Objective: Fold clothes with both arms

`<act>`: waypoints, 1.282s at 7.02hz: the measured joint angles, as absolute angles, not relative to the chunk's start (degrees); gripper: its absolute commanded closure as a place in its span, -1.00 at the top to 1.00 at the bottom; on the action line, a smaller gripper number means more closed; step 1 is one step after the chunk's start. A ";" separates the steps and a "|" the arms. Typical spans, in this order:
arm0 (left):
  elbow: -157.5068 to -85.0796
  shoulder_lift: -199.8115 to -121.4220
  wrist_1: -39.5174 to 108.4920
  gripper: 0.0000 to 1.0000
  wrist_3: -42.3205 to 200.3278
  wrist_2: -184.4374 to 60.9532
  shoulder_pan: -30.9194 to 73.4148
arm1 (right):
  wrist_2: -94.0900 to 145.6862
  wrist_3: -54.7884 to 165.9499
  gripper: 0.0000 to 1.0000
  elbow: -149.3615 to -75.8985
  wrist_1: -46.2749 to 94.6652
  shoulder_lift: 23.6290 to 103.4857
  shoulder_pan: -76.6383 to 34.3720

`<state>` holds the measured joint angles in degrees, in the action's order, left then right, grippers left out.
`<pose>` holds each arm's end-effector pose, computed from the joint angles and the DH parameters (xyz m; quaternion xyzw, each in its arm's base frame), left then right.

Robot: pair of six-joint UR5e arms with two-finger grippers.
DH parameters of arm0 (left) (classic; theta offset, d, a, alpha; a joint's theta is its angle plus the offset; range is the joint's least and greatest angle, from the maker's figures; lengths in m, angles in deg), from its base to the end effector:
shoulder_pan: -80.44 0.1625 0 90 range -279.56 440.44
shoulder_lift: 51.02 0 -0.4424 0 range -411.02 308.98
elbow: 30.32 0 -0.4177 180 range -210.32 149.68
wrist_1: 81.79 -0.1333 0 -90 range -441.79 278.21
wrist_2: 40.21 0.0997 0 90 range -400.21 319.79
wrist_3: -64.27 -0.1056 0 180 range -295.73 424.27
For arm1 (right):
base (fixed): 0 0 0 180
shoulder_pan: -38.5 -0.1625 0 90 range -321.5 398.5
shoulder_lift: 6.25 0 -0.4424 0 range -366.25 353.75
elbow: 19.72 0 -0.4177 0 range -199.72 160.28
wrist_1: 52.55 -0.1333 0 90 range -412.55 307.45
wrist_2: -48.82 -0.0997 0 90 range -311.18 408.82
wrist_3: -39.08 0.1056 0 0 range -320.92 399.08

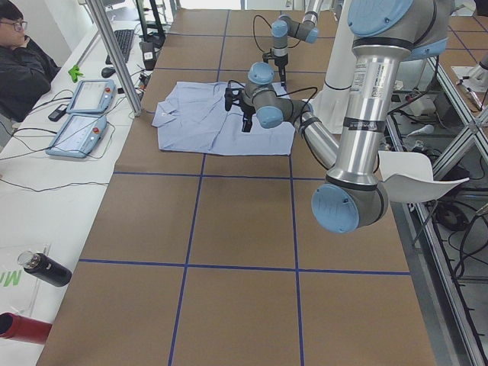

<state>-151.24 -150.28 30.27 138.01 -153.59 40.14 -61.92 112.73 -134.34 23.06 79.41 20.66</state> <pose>0.3394 -0.4077 0.2866 0.0870 0.5279 -0.0722 0.8418 -0.4839 -0.2565 0.4048 -0.0531 -0.3964 -0.0546 0.9149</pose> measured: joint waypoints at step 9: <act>-151.35 -149.99 30.27 0.99 138.01 -153.59 40.02 | -62.12 112.73 -0.57 -134.29 23.21 80.10 20.58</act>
<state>-151.35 -149.99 30.27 138.01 -153.59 40.02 -62.12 112.73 -134.29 23.21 80.10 20.58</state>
